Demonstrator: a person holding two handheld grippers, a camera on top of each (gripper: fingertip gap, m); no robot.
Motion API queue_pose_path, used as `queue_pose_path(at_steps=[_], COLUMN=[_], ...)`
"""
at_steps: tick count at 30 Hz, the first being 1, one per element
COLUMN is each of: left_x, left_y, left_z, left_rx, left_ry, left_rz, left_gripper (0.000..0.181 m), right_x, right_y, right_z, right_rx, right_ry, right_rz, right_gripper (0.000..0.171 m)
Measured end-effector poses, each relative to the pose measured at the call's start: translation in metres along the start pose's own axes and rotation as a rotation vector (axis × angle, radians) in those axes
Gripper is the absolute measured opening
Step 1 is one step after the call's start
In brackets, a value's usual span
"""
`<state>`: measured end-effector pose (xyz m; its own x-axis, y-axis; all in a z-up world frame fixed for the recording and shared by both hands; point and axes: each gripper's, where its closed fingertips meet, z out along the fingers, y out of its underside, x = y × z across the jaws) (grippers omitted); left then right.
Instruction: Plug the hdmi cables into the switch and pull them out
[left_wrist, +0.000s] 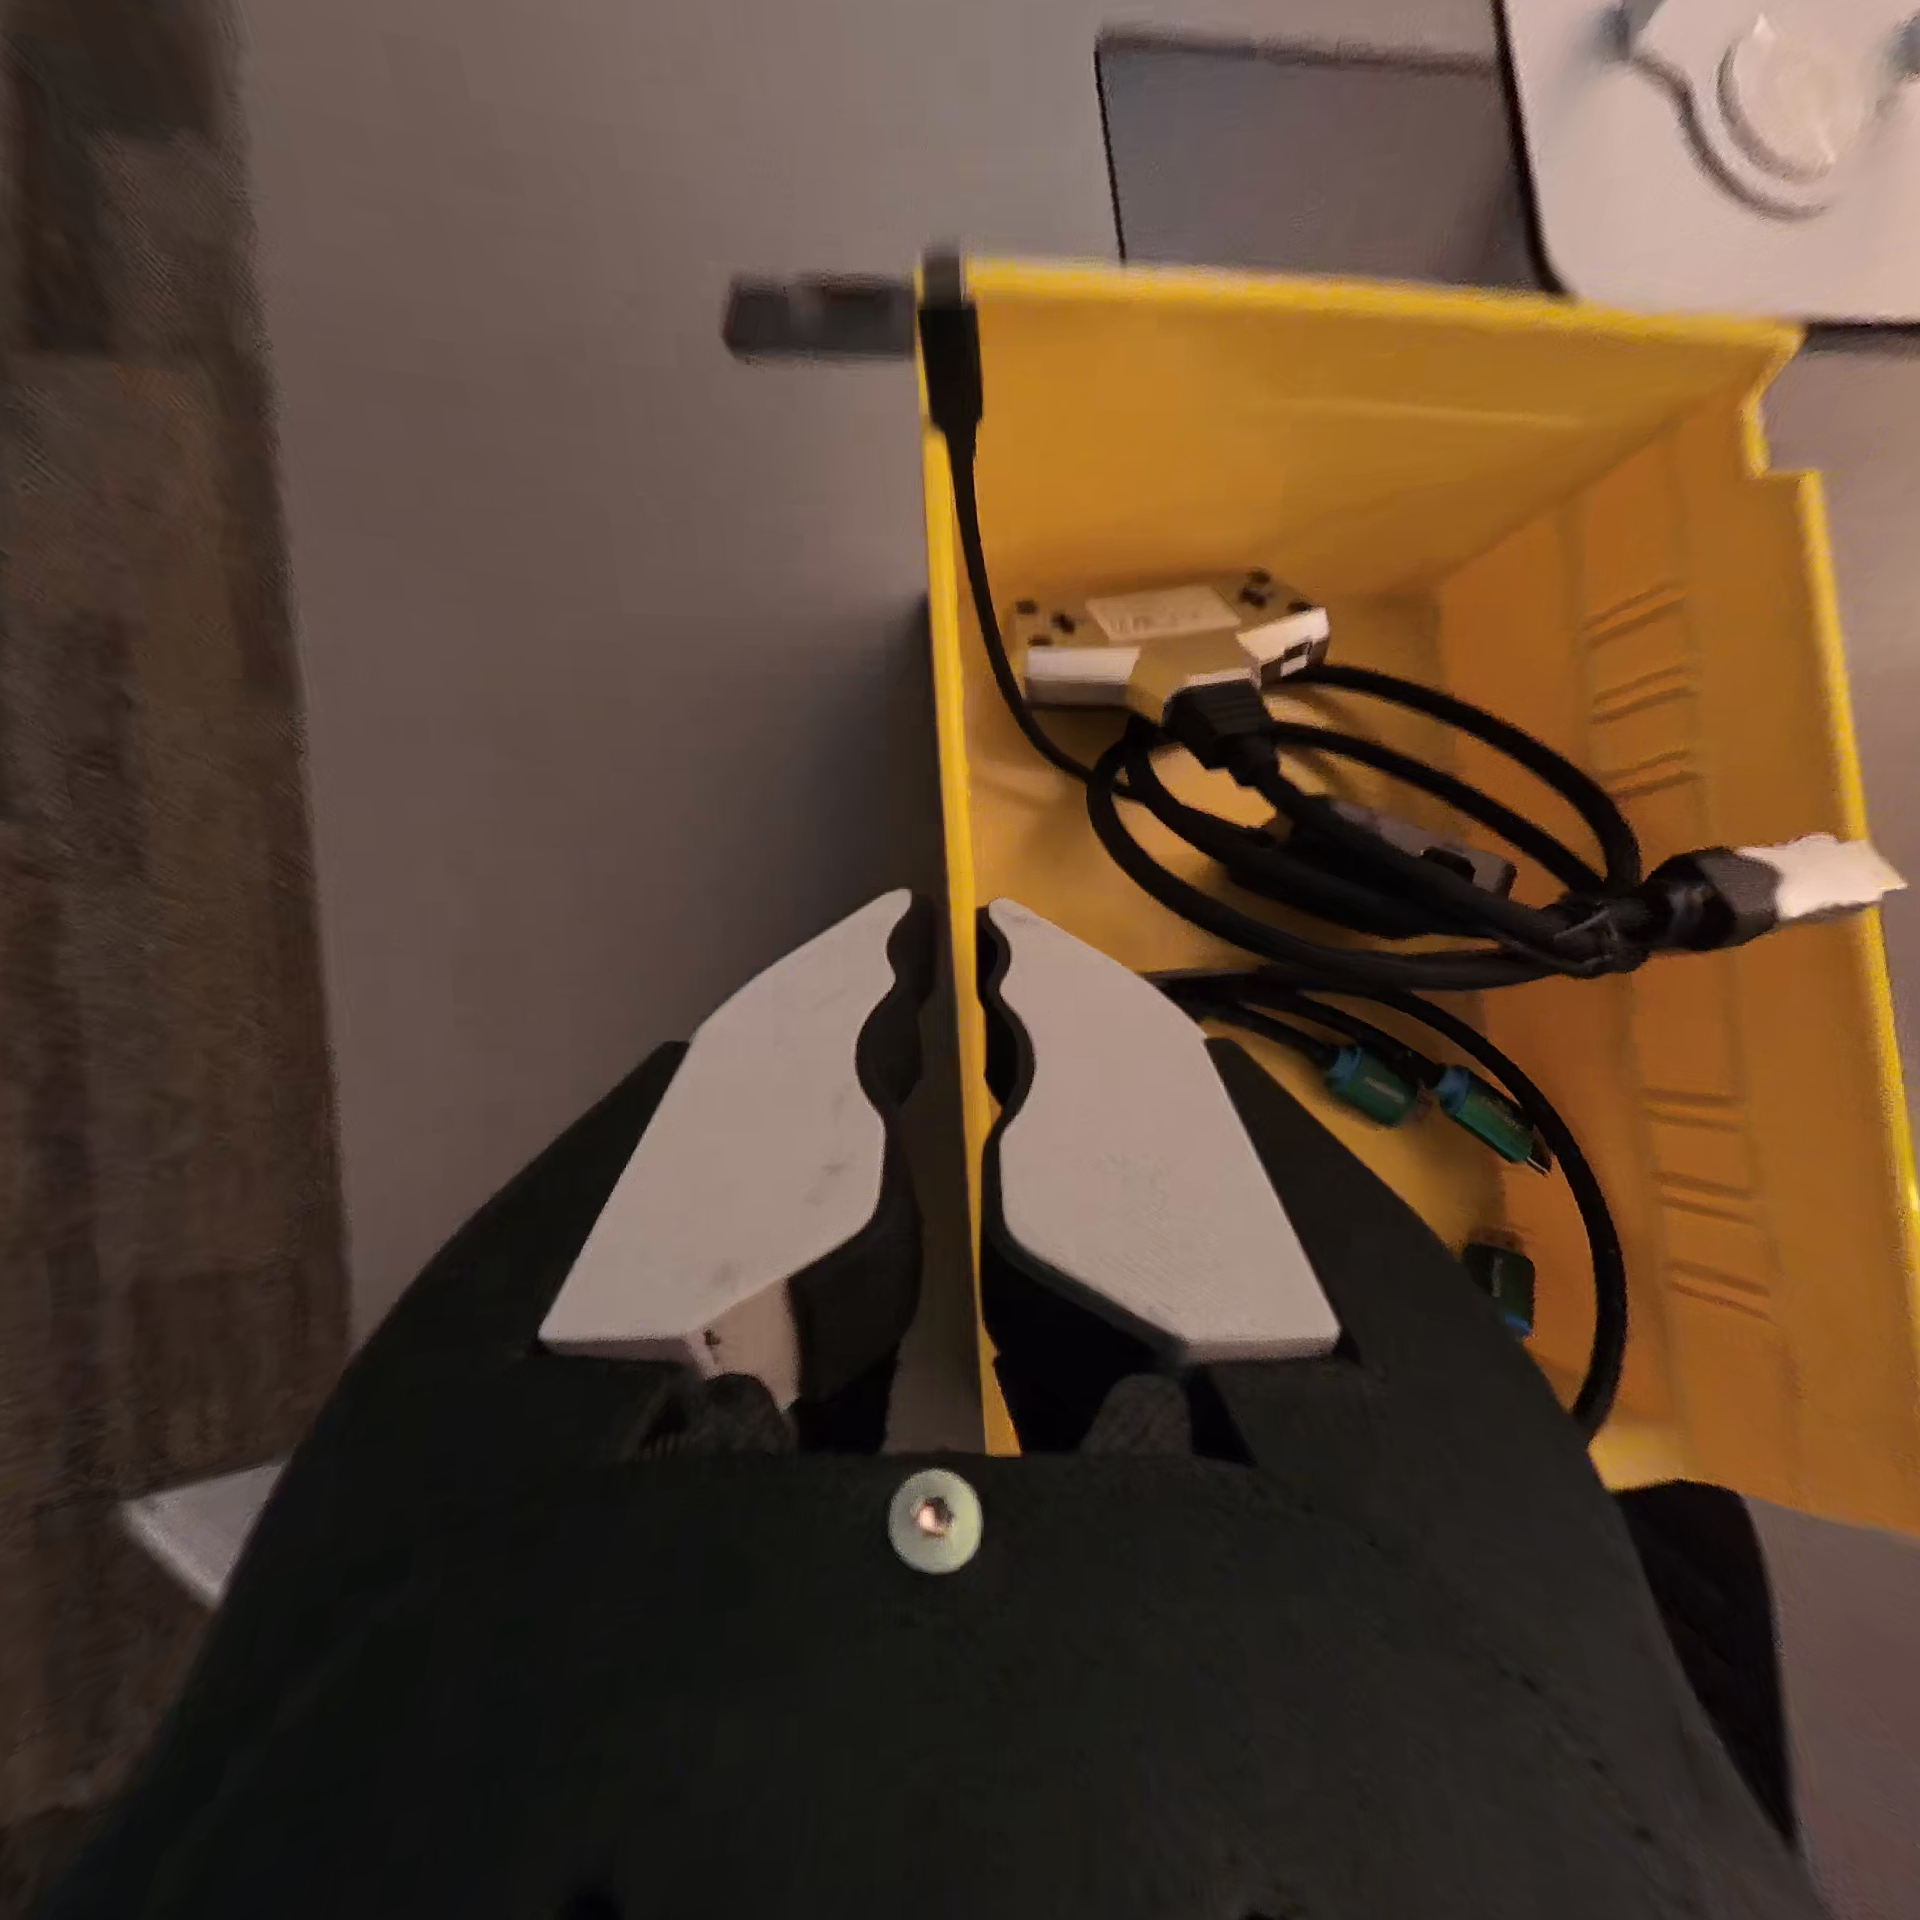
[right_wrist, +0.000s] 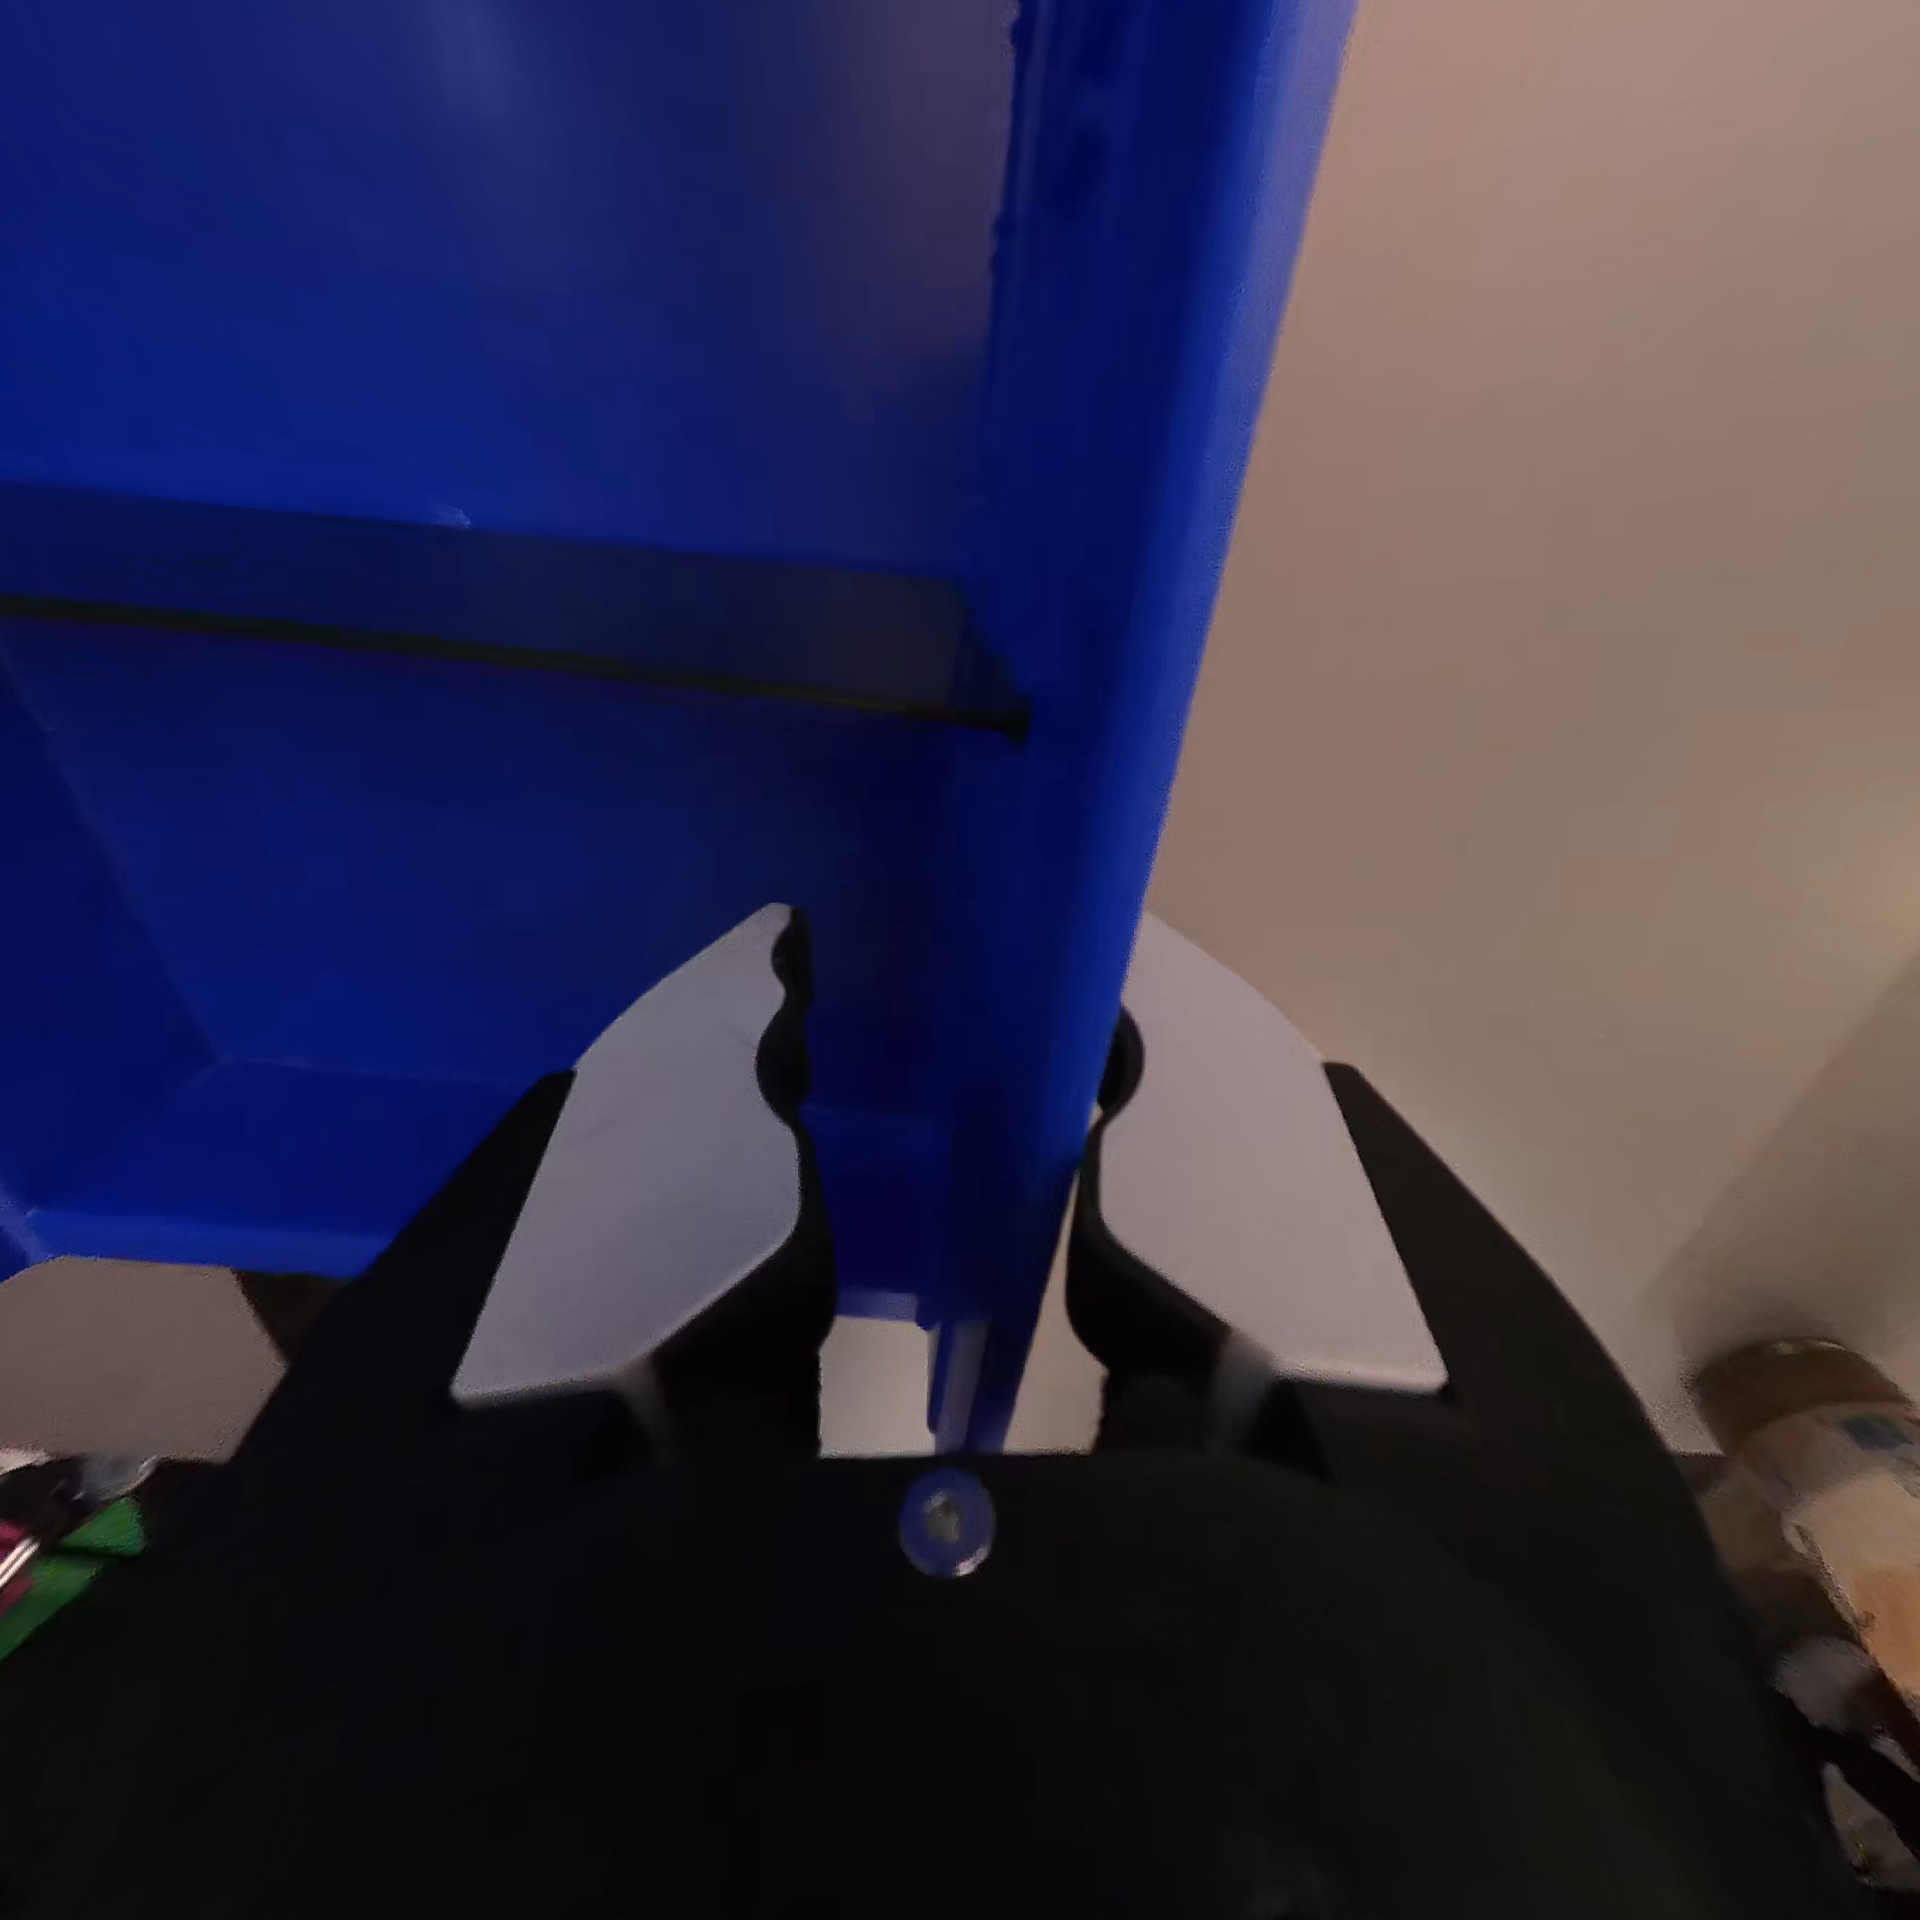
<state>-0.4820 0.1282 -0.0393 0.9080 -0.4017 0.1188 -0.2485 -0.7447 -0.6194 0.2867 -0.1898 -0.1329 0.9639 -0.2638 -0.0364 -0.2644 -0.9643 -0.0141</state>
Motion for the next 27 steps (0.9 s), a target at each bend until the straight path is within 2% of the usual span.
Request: queue_pose_path(at_steps=[2,5,7,9,11,13,14,16,19,22,25,27], left_x=[0.008,0.041,0.067,0.092,0.113,0.135,0.145,0.154,0.135,0.121,0.107,0.113], left_y=[-0.02,-0.041,-0.039,-0.032,-0.029,-0.021,-0.01,0.011,0.014,0.022,0.02,0.025], left_z=[-0.023,-0.055,-0.067,-0.071,-0.069,-0.057,-0.045,-0.019,0.013,0.029,0.043,0.048], left_rx=[0.124,0.311,0.338,0.327,0.339,0.336,0.283,0.135,0.019,-0.054,-0.064,-0.087], left_ry=[-0.021,0.036,0.097,0.142,0.147,0.175,0.206,0.272,0.17,0.098,-0.023,0.007], left_rz=[0.07,0.21,0.316,0.438,0.573,0.701,0.762,0.818,0.813,0.861,0.973,1.037], left_gripper=[0.019,0.038,0.062,0.077,0.083,0.082,0.08,0.086,0.078,0.067,0.05,0.037], right_x=[0.001,0.007,0.009,-0.007,-0.041,-0.076,-0.094,-0.138,-0.198,-0.232,-0.263,-0.281], right_y=[-0.008,-0.021,-0.034,-0.056,-0.075,-0.084,-0.086,-0.085,-0.08,-0.076,-0.07,-0.067], right_z=[-0.014,-0.048,-0.08,-0.118,-0.159,-0.198,-0.213,-0.229,-0.223,-0.214,-0.224,-0.235], right_rx=[0.061,0.182,0.312,0.532,0.785,1.031,1.133,1.265,1.217,1.158,1.176,1.19], right_ry=[0.041,0.131,0.209,0.222,0.171,0.109,0.061,-0.133,-0.391,-0.432,-0.495,-0.551], right_rz=[-0.021,-0.039,-0.055,-0.128,-0.223,-0.28,-0.287,-0.32,-0.402,-0.484,-0.57,-0.617], right_gripper=[0.054,0.054,0.054,0.054,0.053,0.053,0.051,0.048,0.049,0.049,0.049,0.048])
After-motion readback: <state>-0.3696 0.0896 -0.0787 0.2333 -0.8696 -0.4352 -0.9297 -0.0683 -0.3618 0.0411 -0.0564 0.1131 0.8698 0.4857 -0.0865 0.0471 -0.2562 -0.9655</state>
